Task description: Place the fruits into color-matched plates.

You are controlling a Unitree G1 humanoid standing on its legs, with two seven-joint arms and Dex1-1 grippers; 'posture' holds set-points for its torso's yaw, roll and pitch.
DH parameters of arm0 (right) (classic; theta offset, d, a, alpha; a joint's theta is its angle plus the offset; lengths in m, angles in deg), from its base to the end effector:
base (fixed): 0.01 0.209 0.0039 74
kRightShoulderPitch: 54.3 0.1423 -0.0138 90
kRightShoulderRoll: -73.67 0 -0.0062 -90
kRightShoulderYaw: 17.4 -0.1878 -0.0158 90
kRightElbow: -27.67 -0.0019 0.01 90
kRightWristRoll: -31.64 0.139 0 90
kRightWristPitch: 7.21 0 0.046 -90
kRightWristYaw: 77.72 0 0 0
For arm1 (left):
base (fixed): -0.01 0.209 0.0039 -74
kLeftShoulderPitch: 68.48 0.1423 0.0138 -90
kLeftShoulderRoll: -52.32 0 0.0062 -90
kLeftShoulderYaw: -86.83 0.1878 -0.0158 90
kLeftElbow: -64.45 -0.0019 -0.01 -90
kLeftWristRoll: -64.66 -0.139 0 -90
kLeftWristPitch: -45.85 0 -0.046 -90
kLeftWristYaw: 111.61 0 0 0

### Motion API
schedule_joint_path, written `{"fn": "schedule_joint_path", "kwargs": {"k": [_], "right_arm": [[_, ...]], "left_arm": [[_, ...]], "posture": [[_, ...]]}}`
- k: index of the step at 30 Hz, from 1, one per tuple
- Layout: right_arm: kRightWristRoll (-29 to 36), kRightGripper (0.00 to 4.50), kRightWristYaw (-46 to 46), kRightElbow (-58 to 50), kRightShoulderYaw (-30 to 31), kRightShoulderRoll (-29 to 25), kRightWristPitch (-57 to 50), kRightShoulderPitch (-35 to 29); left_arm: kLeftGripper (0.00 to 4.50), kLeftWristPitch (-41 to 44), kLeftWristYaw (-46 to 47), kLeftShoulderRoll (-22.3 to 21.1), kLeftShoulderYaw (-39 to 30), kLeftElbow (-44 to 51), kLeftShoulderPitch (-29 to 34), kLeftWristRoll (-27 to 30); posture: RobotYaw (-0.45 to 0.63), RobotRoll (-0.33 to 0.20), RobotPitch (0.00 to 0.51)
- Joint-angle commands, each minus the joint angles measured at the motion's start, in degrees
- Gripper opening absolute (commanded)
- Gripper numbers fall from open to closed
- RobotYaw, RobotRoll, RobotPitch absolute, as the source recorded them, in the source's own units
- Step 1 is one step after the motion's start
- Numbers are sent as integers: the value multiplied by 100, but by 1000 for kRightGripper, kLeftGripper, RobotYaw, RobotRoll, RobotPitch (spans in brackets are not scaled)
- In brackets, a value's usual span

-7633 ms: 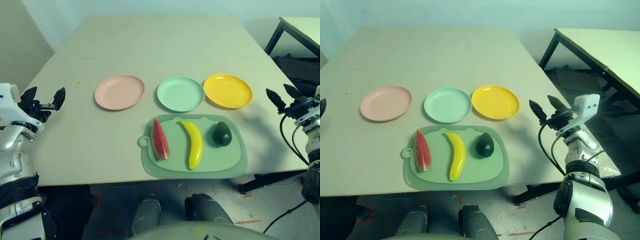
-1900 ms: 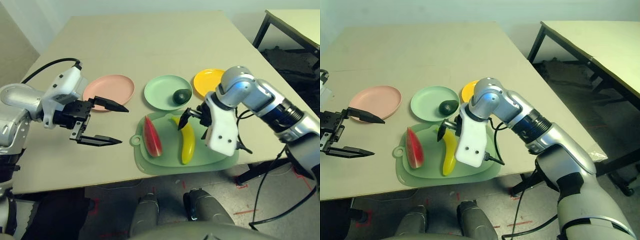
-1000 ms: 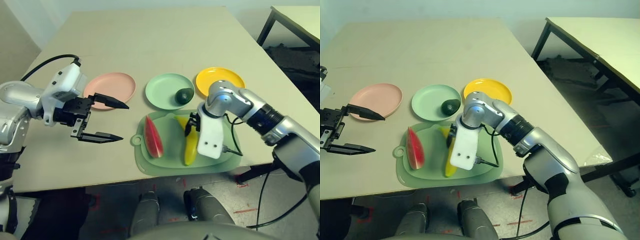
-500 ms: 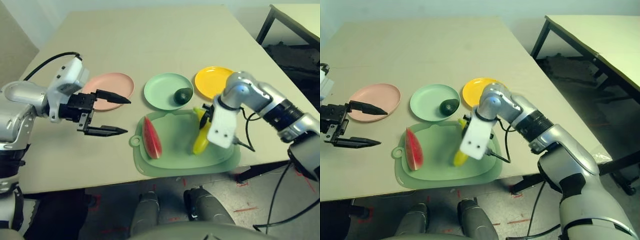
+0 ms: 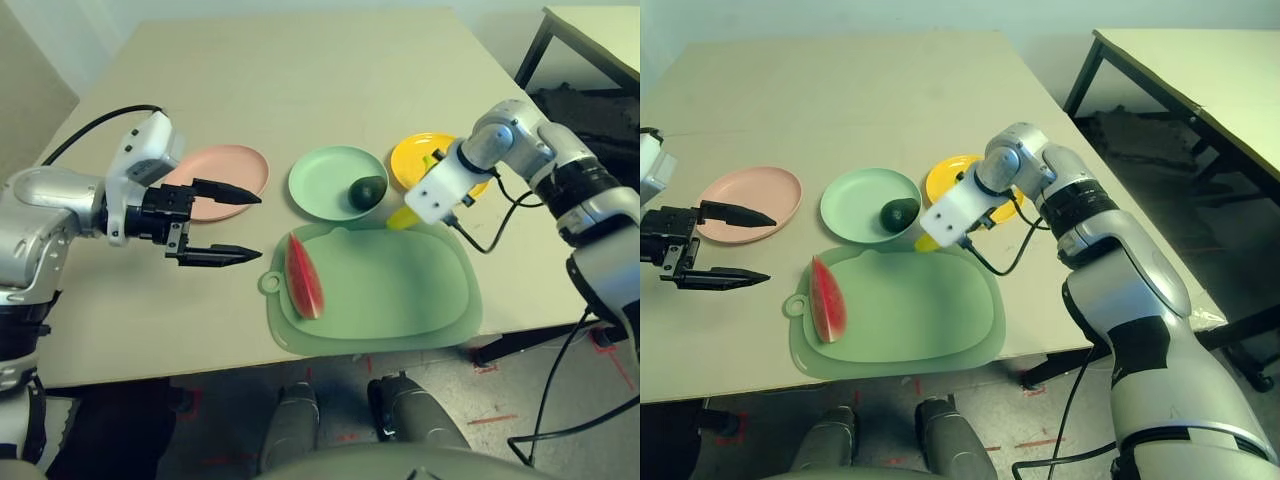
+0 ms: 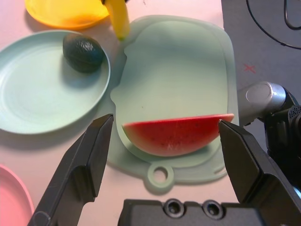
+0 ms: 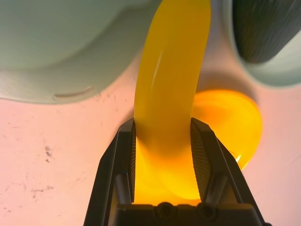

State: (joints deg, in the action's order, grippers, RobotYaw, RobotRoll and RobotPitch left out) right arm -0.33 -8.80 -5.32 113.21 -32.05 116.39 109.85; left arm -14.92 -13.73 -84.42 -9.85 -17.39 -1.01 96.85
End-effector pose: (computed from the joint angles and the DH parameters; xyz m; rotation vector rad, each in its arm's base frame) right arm 0.3676 -0.1509 0.2369 -1.8251 0.3596 1.3665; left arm 0.2361 0.2956 0.2466 0.4761 0.2950 -1.2952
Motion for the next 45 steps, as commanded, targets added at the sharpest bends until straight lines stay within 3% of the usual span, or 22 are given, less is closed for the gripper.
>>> {"fn": "schedule_joint_path", "kwargs": {"k": [1, 15, 26, 27, 33, 40, 45], "right_arm": [[-142, 1678, -289, 305, -125, 123, -225, 148], [-487, 1678, -1248, 840, -307, 394, -1682, 379], [-869, 1678, -1315, 1023, -78, 406, -1669, 163], [-884, 2415, -1336, 1042, -88, 427, -1671, 159], [-923, 4485, -1434, 1116, -152, 478, -1589, 201], [-725, 4485, -1407, 919, -373, 340, -1389, 277], [-184, 4485, -1160, 397, -918, 104, -1325, 234]], "left_arm": [[4500, 48, -53, -141, -160, 164, 106, 86], [4500, 109, -70, -181, -162, 345, 206, 211], [4500, 142, -33, -184, -186, 343, 151, 240], [4500, 146, -31, -185, -188, 337, 144, 241], [4500, 102, -65, -201, -170, 260, 89, 203], [4500, -47, -110, -165, -103, 137, 2, 115], [4500, -238, -171, -161, -41, -7, -90, 13]], "posture": [[-14, 0, 82], [-13, 0, 80], [-3, 0, 81], [-3, 0, 81], [-5, 0, 82], [-6, 0, 84], [3, 0, 91]]}}
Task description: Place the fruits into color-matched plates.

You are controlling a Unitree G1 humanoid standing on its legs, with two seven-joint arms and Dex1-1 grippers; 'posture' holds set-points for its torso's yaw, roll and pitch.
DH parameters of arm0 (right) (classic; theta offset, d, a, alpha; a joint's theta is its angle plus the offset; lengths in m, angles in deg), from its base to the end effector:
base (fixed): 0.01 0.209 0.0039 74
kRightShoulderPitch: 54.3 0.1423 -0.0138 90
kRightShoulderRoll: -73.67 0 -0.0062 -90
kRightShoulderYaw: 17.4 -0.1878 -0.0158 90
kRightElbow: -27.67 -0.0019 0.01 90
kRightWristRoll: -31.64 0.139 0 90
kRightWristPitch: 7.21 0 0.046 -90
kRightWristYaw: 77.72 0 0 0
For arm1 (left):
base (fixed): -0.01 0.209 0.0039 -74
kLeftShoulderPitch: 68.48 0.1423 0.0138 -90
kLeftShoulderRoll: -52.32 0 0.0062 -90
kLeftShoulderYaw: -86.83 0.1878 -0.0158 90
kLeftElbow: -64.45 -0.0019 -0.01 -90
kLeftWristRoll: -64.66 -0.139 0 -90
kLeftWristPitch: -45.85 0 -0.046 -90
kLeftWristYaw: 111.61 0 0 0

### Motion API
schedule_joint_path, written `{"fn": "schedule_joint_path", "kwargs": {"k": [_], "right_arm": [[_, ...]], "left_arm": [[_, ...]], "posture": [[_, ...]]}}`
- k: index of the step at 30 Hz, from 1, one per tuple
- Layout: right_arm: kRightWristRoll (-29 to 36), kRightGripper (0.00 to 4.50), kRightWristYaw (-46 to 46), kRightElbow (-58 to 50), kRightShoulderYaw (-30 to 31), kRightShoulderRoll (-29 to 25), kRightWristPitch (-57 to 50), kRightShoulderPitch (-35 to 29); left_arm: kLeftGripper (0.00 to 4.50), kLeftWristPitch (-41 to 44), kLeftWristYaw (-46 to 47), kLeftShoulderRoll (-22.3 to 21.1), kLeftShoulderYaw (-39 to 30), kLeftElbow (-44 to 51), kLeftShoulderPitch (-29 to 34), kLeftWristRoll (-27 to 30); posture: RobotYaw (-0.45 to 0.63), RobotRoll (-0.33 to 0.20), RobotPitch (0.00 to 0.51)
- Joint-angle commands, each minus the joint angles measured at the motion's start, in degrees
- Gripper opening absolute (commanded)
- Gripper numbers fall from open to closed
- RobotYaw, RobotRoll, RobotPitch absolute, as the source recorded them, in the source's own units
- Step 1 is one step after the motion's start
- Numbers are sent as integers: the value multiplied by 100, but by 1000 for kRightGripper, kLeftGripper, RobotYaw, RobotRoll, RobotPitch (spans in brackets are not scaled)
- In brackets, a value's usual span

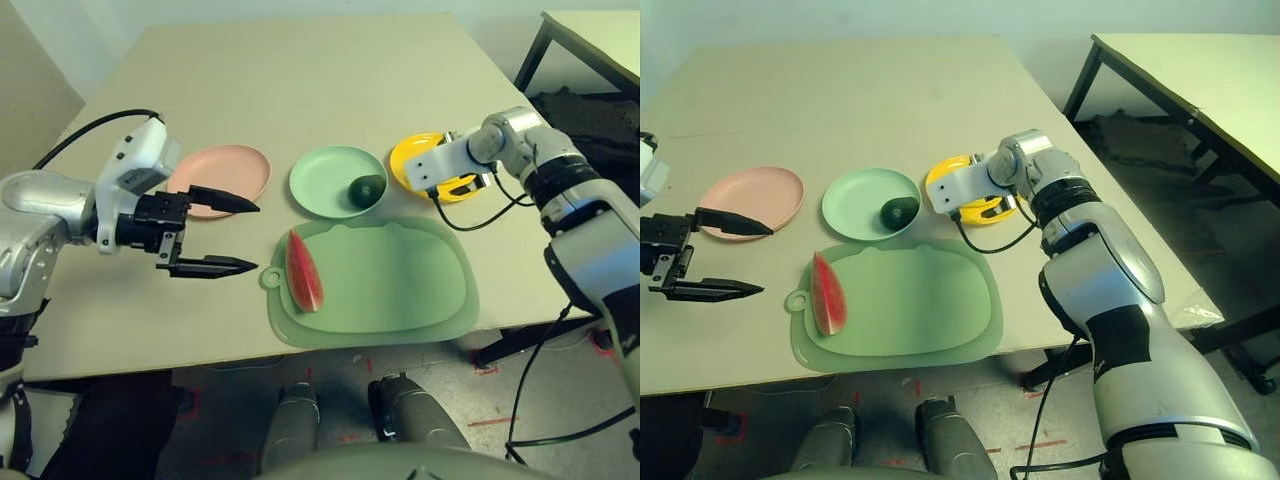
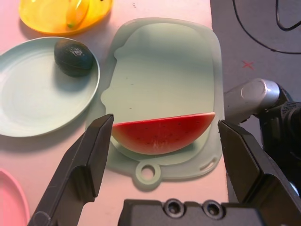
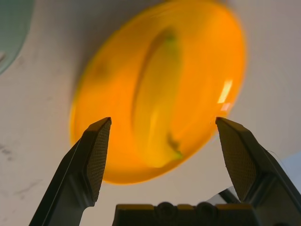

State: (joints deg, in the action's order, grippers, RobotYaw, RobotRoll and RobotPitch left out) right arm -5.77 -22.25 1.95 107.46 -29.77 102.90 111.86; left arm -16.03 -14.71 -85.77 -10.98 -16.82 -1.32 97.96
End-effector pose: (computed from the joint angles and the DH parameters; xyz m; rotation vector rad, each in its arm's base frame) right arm 0.3792 -0.1672 0.2415 -1.6684 0.3882 0.9754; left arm 0.2331 0.2963 0.2562 0.5105 0.2658 -1.3113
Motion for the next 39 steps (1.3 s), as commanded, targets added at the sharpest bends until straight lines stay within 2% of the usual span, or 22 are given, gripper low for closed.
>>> {"fn": "schedule_joint_path", "kwargs": {"k": [1, 2, 4, 6, 7, 10, 12, 16, 19, 26, 32, 39], "right_arm": [[618, 4485, 309, -539, -561, -180, -35, -17], [883, 4485, 454, -749, -779, -222, -105, -83], [1848, 4485, 1139, -1508, -1393, -277, -517, -423], [3088, 4485, 1965, -2575, -2029, -259, -1481, -1021], [3488, 4485, 2189, -2984, -2235, -254, -1888, -1249], [5165, 4485, 2544, -4455, -3047, -214, -3748, -2359], [5765, 4485, 2770, -5040, -3333, -312, -4047, -3174], [6039, 4485, 3183, -5343, -3428, -417, -3330, -4165], [6085, 4485, 3562, -5057, -3425, -403, -2586, -4476], [6620, 4485, 3702, -4354, -3022, -431, -1624, -4600], [6858, 4485, 3702, -3863, -2957, -325, -1619, -4524], [6855, 4485, 3702, -3631, -2963, -307, -1644, -4359]], "left_arm": [[4500, -186, -93, -31, 83, -105, -68, -138], [4500, -228, -111, -34, 90, -141, -75, -166], [4500, -319, -140, -28, 99, -228, -106, -219], [4500, -554, -187, 5, 136, -360, -159, -351], [4500, -666, -213, 21, 167, -430, -200, -412], [4500, -1181, -248, 139, 351, -705, -465, -710], [4500, -1835, -272, 272, 560, -972, -775, -1096], [4500, -3138, -574, 466, 964, -1444, -1231, -1705], [4500, -3944, -855, 641, 1273, -1766, -1594, -1981], [4500, -5121, -940, 779, 2495, -2063, -2234, -1851], [4500, -5870, -940, 883, 3372, -2272, -2686, -1716], [4500, -6443, -940, 898, 4065, -2293, -2846, -1557]], "posture": [[5, 0, 93], [5, 0, 93], [1, 0, 99], [-6, 0, 105], [-11, 0, 108], [-23, 0, 115], [-22, 0, 121], [-20, 0, 135], [-8, 0, 141], [5, 0, 148], [13, 0, 150], [9, 0, 149]]}}
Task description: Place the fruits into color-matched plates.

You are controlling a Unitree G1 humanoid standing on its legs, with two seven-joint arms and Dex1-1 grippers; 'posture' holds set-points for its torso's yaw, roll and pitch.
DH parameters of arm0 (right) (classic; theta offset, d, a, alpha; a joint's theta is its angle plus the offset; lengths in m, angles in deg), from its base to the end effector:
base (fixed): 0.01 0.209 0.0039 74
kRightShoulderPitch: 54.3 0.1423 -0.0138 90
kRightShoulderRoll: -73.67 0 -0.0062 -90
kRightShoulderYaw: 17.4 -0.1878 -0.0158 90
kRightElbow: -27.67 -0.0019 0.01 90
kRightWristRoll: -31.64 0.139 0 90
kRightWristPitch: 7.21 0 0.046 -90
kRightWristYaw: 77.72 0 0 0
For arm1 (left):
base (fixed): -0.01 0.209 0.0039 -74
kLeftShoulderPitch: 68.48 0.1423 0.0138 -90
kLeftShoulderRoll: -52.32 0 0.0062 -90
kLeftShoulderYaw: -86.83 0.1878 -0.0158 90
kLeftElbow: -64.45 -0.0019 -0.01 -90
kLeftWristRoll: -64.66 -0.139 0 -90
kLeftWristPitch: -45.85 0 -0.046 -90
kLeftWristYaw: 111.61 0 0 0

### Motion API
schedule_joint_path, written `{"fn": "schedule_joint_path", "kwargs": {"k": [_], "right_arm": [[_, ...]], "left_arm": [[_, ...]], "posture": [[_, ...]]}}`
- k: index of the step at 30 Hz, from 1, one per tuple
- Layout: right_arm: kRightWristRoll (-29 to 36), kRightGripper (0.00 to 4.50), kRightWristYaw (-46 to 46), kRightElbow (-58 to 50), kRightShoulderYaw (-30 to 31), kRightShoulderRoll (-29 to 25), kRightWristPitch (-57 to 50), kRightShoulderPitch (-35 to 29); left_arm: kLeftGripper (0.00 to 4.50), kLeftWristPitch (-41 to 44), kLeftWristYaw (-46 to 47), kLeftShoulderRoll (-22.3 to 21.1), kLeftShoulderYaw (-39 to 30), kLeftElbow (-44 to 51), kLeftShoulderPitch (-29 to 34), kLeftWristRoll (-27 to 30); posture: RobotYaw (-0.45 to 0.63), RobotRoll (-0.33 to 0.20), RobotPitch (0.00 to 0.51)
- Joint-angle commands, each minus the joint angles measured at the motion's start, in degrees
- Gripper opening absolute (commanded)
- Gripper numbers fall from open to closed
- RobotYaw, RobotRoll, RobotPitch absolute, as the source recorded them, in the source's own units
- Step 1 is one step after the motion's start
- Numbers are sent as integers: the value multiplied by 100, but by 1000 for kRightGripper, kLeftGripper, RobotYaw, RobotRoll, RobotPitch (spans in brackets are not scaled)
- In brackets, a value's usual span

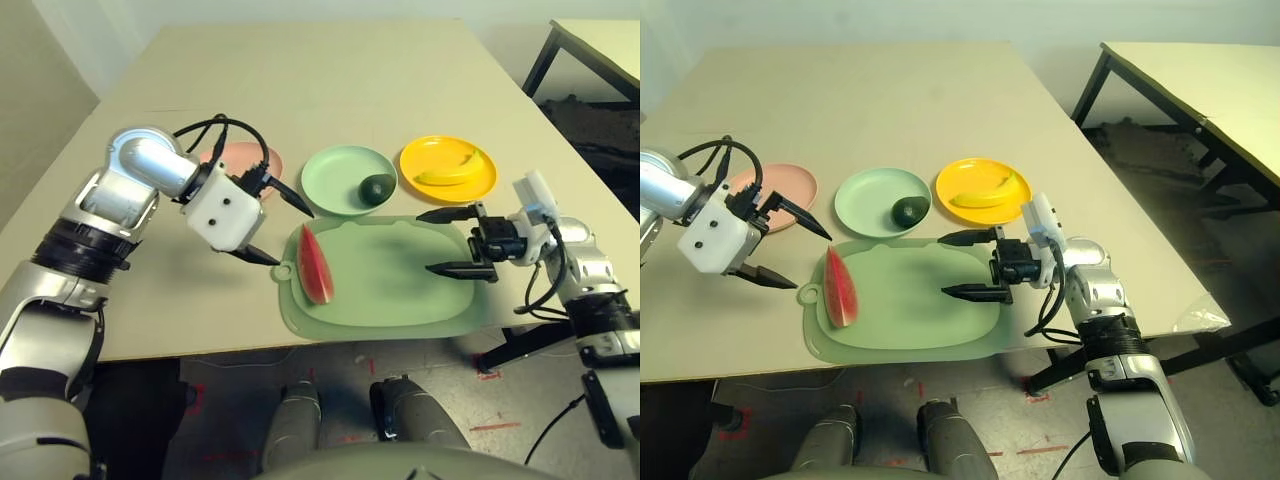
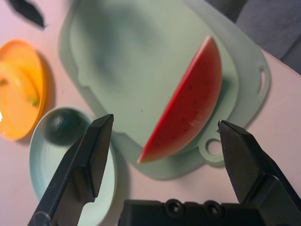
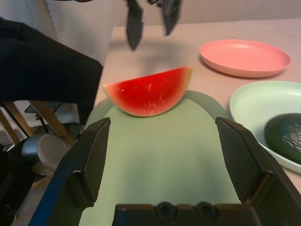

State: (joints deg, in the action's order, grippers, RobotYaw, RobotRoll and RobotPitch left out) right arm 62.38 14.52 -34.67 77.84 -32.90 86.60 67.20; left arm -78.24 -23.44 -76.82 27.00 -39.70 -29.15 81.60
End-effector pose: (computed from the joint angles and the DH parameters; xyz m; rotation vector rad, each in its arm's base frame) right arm 0.3023 -0.2491 0.1239 -0.1435 -0.0758 1.5711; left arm 0.2923 0.2120 0.2525 1.4109 -0.1290 -1.8015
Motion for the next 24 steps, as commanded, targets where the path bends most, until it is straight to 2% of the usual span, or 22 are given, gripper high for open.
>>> {"fn": "schedule_joint_path", "kwargs": {"k": [1, 6, 14, 20, 24], "right_arm": [[45, 4485, 26, 30, 3, 1, -32, 126], [79, 4485, 26, -40, 4, -18, -154, 156], [39, 4485, 26, -117, -74, -18, -294, 111], [12, 4485, 26, -225, -147, 12, -399, 65], [-13, 4485, 13, -326, -187, 44, -464, 12]], "left_arm": [[4500, -284, -67, 16, 350, 2, -56, 84], [4500, -556, -67, 223, 653, -9, 20, 32], [4500, -1006, -67, 635, 857, -318, 164, -407], [4500, -1346, -61, 888, 813, -656, 212, -906], [4500, -1582, 233, 1207, 734, -924, 258, -1486]], "posture": [[7, 0, 150], [1, 0, 148], [-5, 0, 141], [-6, 0, 126], [-9, 0, 117]]}}
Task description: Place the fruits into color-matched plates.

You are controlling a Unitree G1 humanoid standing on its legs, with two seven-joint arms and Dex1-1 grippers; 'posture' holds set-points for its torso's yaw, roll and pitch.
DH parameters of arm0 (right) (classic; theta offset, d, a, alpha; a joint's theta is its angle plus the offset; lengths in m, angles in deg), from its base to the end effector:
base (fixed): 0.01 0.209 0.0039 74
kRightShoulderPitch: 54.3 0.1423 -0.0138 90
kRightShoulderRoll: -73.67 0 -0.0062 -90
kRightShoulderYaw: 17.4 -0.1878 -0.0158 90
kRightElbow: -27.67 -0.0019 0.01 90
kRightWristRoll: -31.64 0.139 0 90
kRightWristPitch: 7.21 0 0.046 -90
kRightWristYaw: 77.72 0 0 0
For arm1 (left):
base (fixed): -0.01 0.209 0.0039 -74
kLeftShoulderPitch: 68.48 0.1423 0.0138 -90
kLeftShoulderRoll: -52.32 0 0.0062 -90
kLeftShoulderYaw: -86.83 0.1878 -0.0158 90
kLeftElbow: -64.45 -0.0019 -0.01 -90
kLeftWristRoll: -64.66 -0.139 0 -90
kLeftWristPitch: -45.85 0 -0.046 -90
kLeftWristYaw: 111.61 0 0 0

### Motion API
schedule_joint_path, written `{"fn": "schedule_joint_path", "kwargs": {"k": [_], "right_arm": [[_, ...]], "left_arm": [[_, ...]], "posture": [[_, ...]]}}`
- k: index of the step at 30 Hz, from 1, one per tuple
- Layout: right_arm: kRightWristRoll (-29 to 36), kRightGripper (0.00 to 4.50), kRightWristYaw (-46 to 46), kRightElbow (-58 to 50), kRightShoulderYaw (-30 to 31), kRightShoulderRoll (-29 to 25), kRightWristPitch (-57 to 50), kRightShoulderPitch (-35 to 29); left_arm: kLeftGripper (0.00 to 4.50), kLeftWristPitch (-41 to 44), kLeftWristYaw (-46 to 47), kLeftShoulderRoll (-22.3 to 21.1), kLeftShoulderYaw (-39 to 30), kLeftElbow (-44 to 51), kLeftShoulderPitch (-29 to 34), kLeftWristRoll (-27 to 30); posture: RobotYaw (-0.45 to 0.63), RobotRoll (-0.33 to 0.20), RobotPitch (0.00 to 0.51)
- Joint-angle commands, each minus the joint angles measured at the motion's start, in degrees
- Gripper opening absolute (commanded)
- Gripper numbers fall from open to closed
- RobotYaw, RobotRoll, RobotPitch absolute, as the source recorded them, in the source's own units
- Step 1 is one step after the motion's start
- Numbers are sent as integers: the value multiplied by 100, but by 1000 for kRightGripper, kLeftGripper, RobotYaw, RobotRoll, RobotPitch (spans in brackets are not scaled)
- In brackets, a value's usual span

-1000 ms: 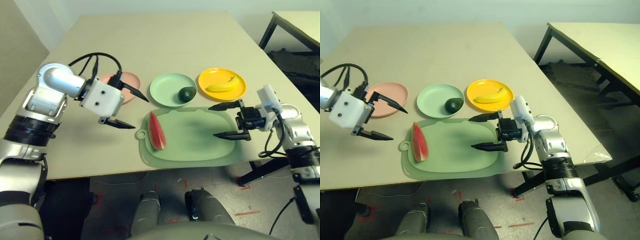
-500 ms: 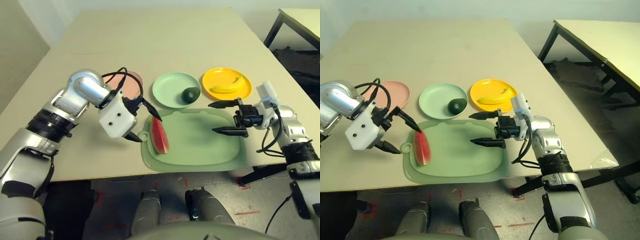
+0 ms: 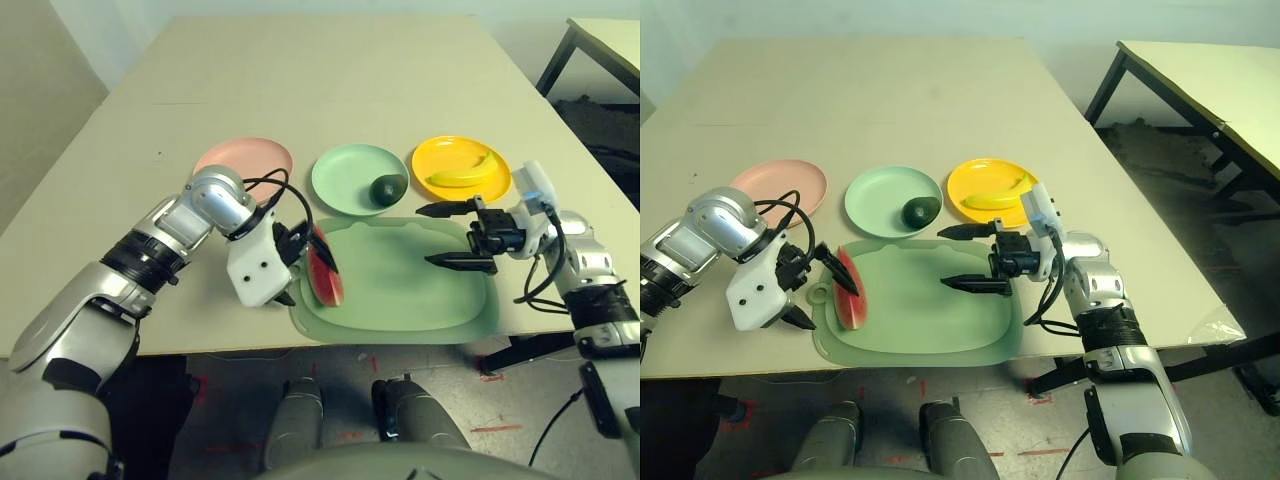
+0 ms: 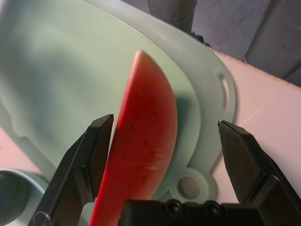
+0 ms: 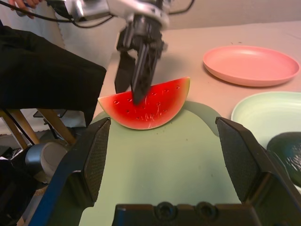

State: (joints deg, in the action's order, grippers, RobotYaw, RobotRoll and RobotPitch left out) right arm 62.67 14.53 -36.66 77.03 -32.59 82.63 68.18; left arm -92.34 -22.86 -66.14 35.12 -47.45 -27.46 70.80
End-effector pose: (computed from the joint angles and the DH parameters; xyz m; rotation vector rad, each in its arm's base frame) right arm 0.3050 -0.2451 0.1317 -0.1168 -0.0763 1.5858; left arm 0.2990 0.1723 0.1934 1.5186 -0.1830 -2.0224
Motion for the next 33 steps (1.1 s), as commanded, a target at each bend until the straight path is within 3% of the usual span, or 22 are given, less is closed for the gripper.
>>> {"fn": "schedule_joint_path", "kwargs": {"k": [1, 10, 20, 24, 29, 33], "right_arm": [[-49, 4485, 2, -154, -114, 22, -83, -95], [-80, 4485, 0, -345, -177, 35, -184, -200], [-65, 4485, -44, -635, -206, 16, -302, -423], [-57, 4500, -55, -703, -205, 26, -330, -450], [-57, 4500, -82, -764, -213, 26, -376, -461], [-63, 4500, -99, -783, -218, 18, -393, -458]], "left_arm": [[4500, -195, 271, 200, -91, -218, 89, -578], [4500, -431, 753, 536, -206, -734, -201, -1352], [4500, -629, 906, 672, -232, -1439, -654, -1663], [3630, -525, 889, 688, -210, -1518, -618, -1709], [1903, -387, 875, 704, -242, -1515, -532, -1751], [1418, -353, 792, 708, -283, -1534, -508, -1757]], "posture": [[-10, 0, 114], [-19, 0, 101], [-30, 0, 98], [-32, 0, 100], [-37, 0, 103], [-39, 0, 106]]}}
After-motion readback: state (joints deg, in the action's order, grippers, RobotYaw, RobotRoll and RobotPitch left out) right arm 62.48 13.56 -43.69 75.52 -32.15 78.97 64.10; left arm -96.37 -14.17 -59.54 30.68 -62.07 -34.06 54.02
